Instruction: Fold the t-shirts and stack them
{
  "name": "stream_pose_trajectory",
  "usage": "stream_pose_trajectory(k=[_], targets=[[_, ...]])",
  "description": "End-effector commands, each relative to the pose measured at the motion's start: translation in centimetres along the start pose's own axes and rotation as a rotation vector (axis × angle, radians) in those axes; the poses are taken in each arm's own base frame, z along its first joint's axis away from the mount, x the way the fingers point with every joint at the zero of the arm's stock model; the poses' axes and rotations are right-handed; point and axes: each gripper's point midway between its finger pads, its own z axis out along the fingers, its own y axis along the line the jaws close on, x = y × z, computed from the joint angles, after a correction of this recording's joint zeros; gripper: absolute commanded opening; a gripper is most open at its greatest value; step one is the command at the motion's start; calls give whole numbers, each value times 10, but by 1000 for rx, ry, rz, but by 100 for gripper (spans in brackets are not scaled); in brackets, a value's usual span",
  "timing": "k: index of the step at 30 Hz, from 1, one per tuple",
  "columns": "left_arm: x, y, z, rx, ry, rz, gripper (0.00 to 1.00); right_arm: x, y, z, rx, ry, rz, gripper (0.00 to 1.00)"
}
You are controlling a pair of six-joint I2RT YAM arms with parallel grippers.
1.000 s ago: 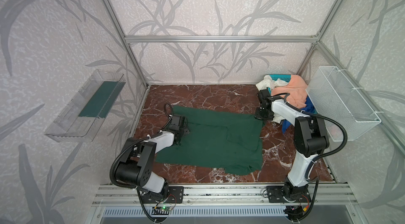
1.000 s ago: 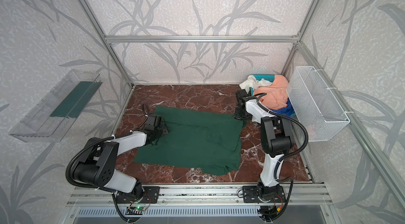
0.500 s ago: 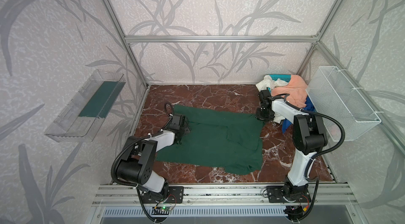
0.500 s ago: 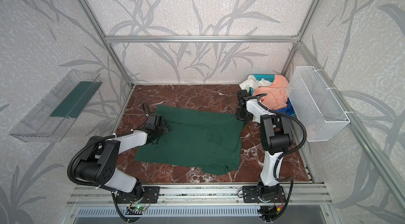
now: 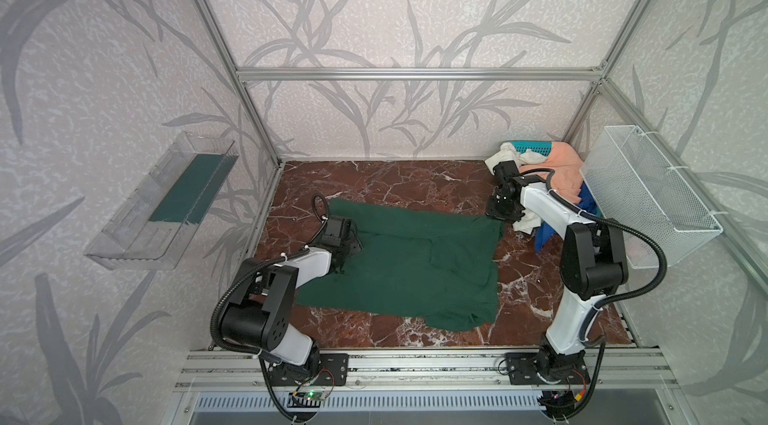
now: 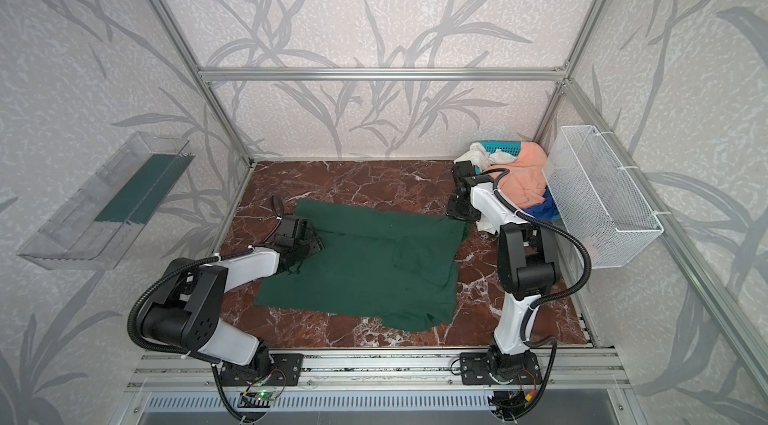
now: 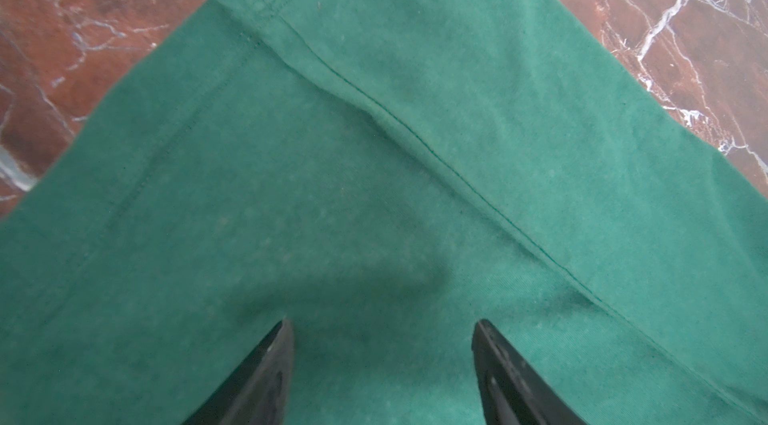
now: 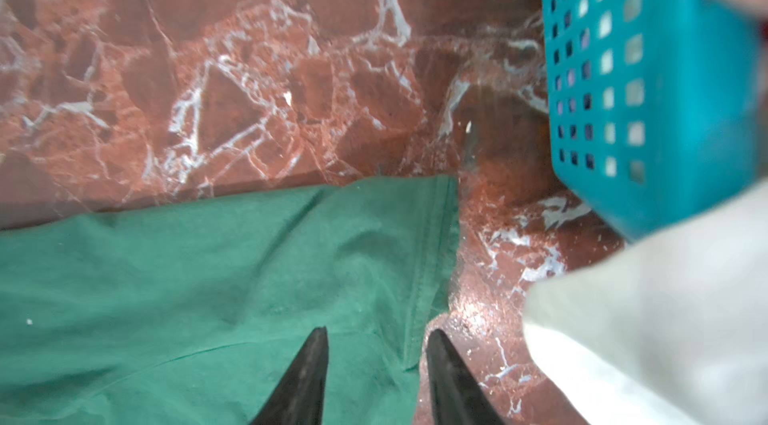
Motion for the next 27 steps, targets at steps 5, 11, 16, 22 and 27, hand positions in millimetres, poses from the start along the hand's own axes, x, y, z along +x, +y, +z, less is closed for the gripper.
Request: stream_pose_trajectory(k=[5,11,16,22,27], targets=[[50,38,7,-129,175,-17,70,0,3,27,22,81,-12,26],[48,38,7,-127,172,-17,71,8,-1,47,51,111,-8,23],[48,38,8,-125,174,-20,71,8,-8,60,97,124,-7,22],[44,37,10,-126,172,-30,71,7,-16,80,138,159,-1,19],[36,36,11,-138,158,-40,71,-3,-12,89,123,172,0,18]])
